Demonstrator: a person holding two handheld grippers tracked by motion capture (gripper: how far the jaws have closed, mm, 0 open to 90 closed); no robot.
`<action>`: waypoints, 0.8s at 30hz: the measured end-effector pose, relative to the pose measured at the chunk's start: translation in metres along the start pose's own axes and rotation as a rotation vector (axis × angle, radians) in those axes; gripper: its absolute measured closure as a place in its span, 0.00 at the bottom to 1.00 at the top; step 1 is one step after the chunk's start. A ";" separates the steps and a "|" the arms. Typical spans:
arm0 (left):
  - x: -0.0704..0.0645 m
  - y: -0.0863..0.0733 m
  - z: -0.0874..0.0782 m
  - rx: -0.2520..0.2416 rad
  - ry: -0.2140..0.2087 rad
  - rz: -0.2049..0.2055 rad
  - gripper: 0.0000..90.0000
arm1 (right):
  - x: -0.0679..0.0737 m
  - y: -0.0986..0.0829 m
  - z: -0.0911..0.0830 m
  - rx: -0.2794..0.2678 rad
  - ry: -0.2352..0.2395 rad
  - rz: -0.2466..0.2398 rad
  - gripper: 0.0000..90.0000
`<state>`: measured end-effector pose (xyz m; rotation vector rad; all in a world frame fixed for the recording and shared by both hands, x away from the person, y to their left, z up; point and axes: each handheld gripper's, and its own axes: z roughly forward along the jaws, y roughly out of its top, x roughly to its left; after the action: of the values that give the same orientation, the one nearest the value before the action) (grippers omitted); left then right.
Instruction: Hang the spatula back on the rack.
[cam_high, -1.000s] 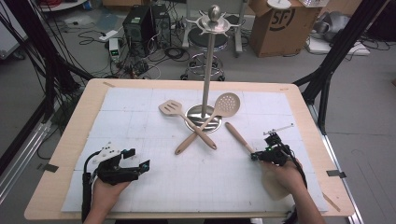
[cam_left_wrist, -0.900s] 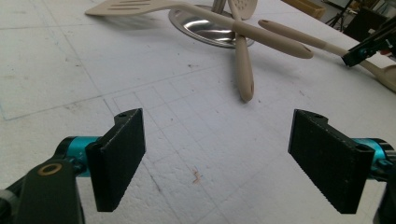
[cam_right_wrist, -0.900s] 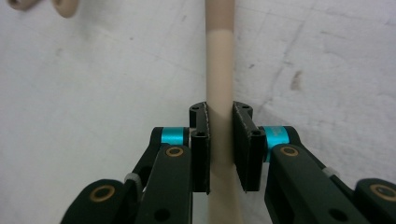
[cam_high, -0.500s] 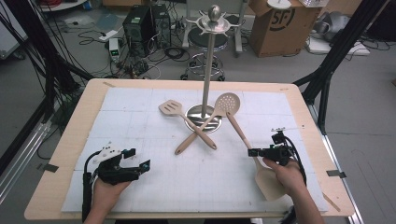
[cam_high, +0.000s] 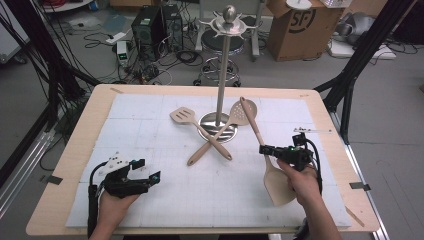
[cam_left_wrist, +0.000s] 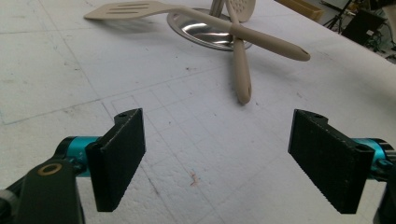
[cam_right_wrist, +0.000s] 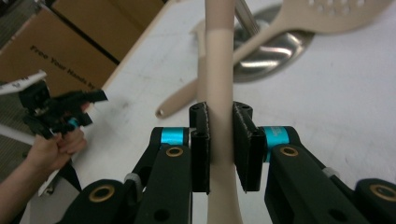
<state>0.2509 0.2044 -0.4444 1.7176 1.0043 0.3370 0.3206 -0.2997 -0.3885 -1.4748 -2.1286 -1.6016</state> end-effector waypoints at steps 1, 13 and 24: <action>0.000 0.000 0.000 -0.002 0.002 -0.003 0.22 | 0.003 0.001 0.000 -0.019 0.010 -0.006 0.88; 0.000 0.000 -0.001 -0.004 0.000 0.000 0.22 | 0.026 0.009 -0.003 -0.200 0.044 -0.090 0.88; 0.000 0.000 -0.001 -0.011 -0.004 -0.005 0.22 | 0.050 0.017 0.000 -0.337 0.091 -0.183 0.88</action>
<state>0.2503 0.2054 -0.4436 1.7051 1.0020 0.3353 0.3063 -0.2691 -0.3483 -1.2830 -2.0721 -2.1370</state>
